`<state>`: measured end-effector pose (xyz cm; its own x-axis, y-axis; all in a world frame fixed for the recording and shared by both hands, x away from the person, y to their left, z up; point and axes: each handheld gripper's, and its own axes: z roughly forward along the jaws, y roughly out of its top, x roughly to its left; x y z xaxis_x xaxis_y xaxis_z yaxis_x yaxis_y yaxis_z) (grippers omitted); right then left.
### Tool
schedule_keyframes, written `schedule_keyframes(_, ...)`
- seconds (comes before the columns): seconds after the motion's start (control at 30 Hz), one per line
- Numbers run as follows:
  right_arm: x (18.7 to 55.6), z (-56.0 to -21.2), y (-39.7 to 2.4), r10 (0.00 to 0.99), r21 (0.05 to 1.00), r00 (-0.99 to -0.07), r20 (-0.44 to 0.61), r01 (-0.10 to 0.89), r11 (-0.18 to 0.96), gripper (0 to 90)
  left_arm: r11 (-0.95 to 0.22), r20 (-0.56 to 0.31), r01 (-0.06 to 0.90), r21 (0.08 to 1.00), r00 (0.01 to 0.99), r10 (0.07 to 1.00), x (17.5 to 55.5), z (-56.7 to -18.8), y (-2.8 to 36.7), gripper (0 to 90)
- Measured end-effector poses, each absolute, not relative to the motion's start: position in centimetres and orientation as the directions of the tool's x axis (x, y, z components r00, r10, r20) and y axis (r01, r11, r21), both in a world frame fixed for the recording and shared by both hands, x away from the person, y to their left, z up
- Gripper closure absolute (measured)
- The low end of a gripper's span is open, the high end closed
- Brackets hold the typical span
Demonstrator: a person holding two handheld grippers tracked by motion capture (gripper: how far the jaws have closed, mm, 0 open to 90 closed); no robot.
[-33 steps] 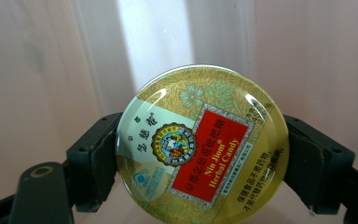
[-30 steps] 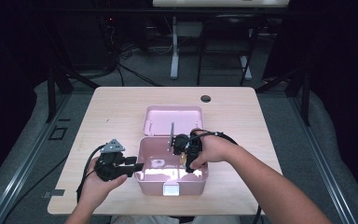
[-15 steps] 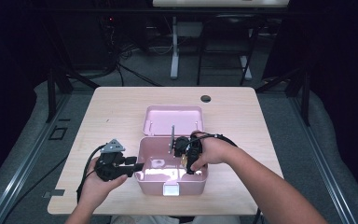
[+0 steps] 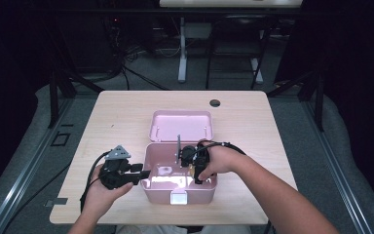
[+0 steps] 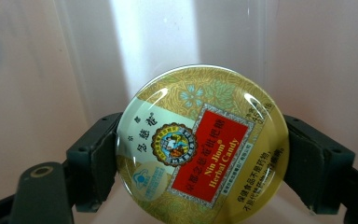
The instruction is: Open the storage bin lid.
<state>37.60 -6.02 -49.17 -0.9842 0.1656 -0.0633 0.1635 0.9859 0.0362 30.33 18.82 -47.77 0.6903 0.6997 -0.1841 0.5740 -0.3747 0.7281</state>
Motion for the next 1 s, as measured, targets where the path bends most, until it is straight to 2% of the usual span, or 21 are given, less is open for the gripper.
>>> schedule_keyframes(1.0, 37.6, -50.2, -6.3, 0.101, 0.043, -0.993, -0.053, 0.099, 0.994, 19.9, -0.376, -0.185, 0.576, 0.726, 0.689, 0.7, 30.4, -47.8, 18.7, 57.9)
